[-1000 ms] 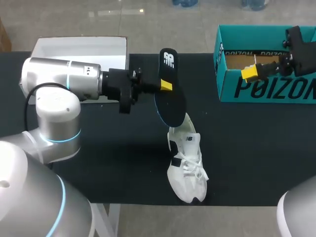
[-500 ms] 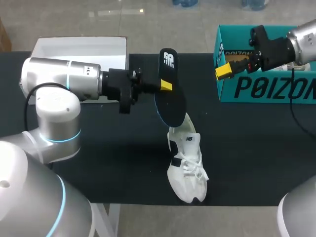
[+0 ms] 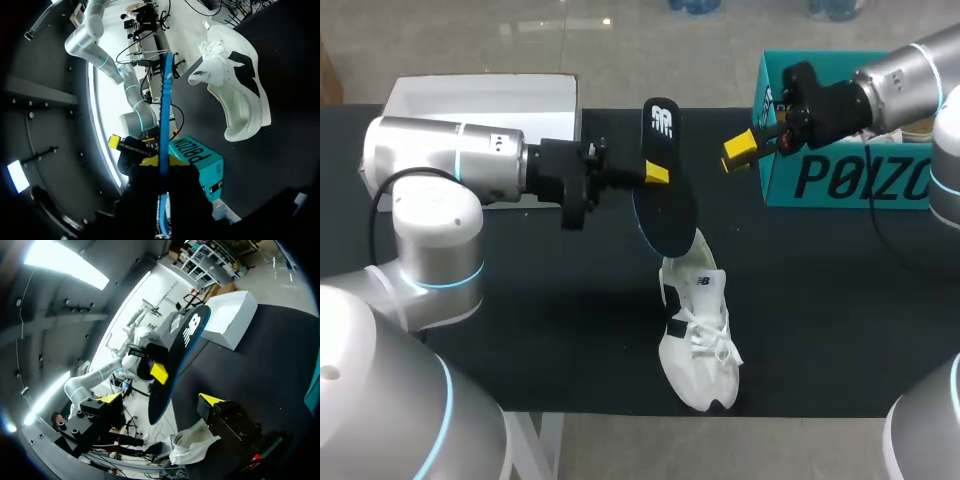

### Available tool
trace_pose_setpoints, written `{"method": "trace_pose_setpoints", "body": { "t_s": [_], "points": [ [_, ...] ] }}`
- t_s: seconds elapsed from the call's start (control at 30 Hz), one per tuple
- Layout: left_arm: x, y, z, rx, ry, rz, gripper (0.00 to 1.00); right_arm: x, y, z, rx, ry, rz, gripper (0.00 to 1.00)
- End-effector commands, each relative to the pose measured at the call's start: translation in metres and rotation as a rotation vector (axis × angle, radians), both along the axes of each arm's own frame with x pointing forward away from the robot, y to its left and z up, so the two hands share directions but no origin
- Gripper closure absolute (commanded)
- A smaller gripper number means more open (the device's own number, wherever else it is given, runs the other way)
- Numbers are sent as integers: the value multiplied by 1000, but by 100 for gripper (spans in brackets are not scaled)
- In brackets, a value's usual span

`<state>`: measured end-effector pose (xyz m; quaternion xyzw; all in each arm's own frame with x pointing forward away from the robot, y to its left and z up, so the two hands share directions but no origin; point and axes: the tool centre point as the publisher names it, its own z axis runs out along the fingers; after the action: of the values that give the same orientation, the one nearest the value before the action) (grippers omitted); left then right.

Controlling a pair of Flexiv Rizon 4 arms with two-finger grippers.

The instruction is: Take the shoe out of the shoebox, open the shoe tongue, remove and reinsert the insole, then place the shoe into the shoebox

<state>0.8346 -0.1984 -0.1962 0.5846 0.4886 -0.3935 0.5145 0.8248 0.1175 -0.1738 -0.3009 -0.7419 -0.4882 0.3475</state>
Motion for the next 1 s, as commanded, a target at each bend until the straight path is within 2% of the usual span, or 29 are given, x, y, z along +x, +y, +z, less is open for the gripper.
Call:
{"method": "trace_pose_setpoints", "body": {
  "t_s": [0.03, 0.3, 0.63, 1.0],
  "points": [
    [0, -1, -1, -3, -3, 2, 100, -7, 7, -3, -4, 1, -43, 0],
    [0, -1, -1, -3, -3, 2, 100, -12, 25, -16, 7, 37, -56, 0],
    [0, -1, -1, -3, -3, 2, 100, -19, 48, -25, 38, 42, -49, 0],
    [0, -1, -1, -3, -3, 2, 100, -19, 58, -26, 51, 41, -50, 0]
  ]
}}
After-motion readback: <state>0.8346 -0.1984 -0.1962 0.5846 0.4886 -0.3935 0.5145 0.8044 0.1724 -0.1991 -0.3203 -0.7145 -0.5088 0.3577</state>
